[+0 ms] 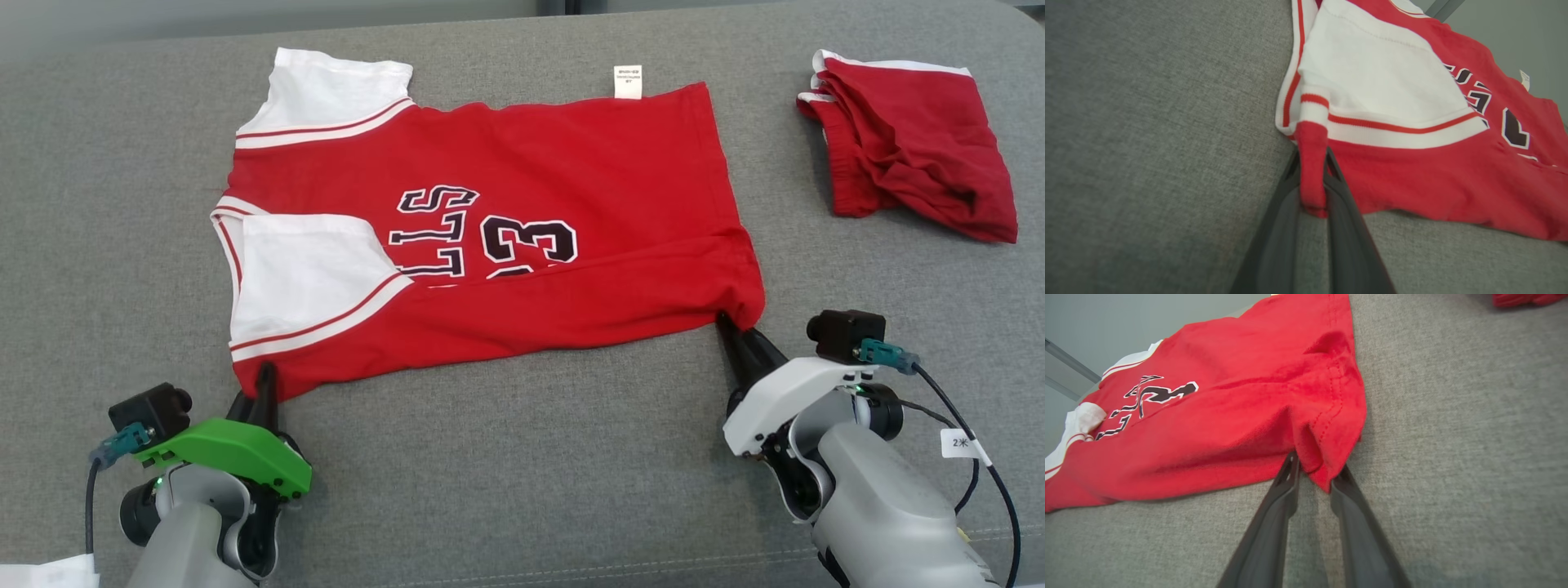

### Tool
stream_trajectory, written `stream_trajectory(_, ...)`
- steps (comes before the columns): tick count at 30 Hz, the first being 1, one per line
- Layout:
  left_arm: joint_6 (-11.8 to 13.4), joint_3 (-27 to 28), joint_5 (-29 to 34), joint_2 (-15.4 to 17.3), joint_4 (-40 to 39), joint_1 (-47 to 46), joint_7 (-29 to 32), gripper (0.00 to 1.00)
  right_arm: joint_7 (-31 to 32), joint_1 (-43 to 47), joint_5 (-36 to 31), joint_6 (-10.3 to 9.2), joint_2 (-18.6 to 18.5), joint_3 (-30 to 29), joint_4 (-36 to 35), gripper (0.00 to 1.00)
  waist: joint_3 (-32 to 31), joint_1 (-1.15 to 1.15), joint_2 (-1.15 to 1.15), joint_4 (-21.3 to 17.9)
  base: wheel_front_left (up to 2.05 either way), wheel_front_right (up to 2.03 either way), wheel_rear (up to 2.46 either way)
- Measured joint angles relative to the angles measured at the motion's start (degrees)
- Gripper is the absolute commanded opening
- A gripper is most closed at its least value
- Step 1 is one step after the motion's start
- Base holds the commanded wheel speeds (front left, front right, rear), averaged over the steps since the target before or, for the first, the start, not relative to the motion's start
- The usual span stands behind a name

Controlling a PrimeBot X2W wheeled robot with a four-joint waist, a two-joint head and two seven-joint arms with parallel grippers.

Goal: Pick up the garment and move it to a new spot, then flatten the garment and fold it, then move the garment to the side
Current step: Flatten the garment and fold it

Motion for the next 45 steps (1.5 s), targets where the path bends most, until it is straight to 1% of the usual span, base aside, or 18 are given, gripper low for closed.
stream_trajectory(1,-0.1,0.0,0.0,0.0,0.0,-0.3,-0.3,0.00,0.0,-0.3,-0.1,0.01,0.0,0.0,0.1,0.06,0.1,0.00,0.00,0.1,0.00,0.00,0.00)
stream_trajectory(2,-0.3,0.0,0.0,0.0,0.0,-0.4,-0.7,0.00,0.0,-0.3,-0.1,0.01,0.0,0.0,0.2,0.00,0.2,0.00,0.00,0.1,0.00,0.00,0.00)
stream_trajectory(8,-0.5,0.1,0.0,-0.1,-0.3,-0.5,-2.1,0.00,0.0,-1.0,-0.3,0.51,-0.6,0.0,0.1,0.00,0.2,0.00,0.00,0.2,0.00,0.00,0.00)
stream_trajectory(13,-1.0,0.2,0.0,-0.1,-1.8,-0.5,-3.2,0.00,-0.1,-1.4,-0.9,0.52,-1.2,-0.1,-1.3,0.00,-0.5,0.00,0.00,0.1,0.00,0.00,0.00)
stream_trajectory(20,-1.7,0.2,-0.1,-0.2,-4.3,0.8,-3.8,0.00,-0.1,-0.7,-1.3,0.52,-2.6,-1.8,-6.1,0.00,-2.4,0.00,0.00,-0.1,0.00,0.00,0.00)
stream_trajectory(29,-2.0,-0.2,0.1,-0.1,-7.9,7.0,-4.2,0.00,-0.2,6.6,-2.3,0.52,-4.1,-3.2,-11.7,0.00,-5.5,0.00,0.00,-0.3,0.00,0.00,0.00)
stream_trajectory(35,-2.0,-0.5,0.3,0.5,-10.9,11.9,-4.2,0.00,-0.2,12.1,-3.8,0.53,-4.6,-2.9,-15.1,0.00,-7.6,0.00,0.00,-0.8,0.00,0.00,0.00)
stream_trajectory(40,-2.0,-2.0,1.1,1.7,-13.5,16.0,-4.1,0.00,-0.2,17.0,-3.9,0.53,-5.4,-2.3,-16.3,0.00,-9.1,0.00,0.00,-1.6,0.00,0.00,0.00)
stream_trajectory(45,-2.0,-2.7,1.3,1.9,-15.8,19.1,-3.3,0.00,-0.2,20.1,-3.8,0.53,-6.0,-2.2,-17.0,0.00,-10.1,0.00,0.00,-2.1,0.00,0.00,0.00)
